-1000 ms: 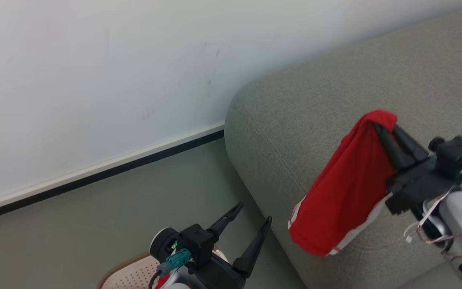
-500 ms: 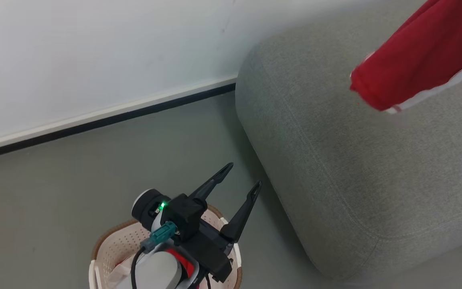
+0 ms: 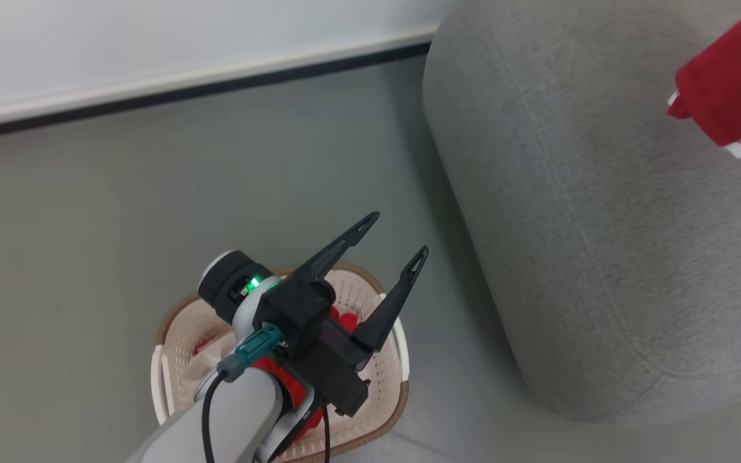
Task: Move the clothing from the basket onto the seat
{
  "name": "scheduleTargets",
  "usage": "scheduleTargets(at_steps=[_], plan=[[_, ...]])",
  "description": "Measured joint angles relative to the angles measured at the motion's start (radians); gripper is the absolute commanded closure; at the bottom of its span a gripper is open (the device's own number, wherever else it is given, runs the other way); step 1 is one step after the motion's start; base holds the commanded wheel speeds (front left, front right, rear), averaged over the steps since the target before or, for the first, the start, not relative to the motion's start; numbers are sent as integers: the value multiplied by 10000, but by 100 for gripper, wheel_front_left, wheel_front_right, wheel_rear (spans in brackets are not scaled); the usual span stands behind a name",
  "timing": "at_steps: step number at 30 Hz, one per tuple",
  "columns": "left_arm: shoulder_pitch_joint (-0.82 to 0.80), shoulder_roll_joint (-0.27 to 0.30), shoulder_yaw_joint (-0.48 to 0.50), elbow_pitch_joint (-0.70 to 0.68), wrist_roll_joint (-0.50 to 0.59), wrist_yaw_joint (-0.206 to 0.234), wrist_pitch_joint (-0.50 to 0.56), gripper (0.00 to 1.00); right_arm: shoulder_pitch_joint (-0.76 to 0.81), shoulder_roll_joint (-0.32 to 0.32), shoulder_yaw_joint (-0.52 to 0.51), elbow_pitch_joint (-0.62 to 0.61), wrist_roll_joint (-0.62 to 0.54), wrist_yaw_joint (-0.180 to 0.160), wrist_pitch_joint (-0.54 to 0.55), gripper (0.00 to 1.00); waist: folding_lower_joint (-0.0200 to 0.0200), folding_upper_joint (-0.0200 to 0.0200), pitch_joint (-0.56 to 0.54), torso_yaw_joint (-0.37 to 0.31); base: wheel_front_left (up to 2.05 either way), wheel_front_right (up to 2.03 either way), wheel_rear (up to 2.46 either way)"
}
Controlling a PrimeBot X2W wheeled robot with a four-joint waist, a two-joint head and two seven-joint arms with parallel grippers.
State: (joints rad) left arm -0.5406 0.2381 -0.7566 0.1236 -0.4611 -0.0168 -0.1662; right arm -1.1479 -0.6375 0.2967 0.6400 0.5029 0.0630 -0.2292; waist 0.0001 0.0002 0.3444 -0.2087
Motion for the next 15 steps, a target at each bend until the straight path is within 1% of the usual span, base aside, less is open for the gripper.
scheduleTargets(at_steps=[3, 6, 10, 15], plan=[[-199, 50, -33, -109, 288, 4, 165, 0, -113, -12, -40, 270, -77, -238, -2, 100, 0, 0, 410, 115, 0, 0, 0], [-400, 115, -29, -213, 391, 29, 238, 0, -113, 125, -33, 713, -104, -428, -6, 100, 1, 0, 812, 210, 0, 0, 0], [-624, 148, -31, -311, 474, 79, 322, 0, -118, 631, 88, 1296, -104, -554, -12, 100, 1, 0, 1310, 302, 0, 0, 0], [-980, 19, -127, -286, 568, 65, 337, 0, 14, 1095, 267, 2048, -121, -754, -52, 100, 0, 0, 1791, 417, 0, 0, 0]])
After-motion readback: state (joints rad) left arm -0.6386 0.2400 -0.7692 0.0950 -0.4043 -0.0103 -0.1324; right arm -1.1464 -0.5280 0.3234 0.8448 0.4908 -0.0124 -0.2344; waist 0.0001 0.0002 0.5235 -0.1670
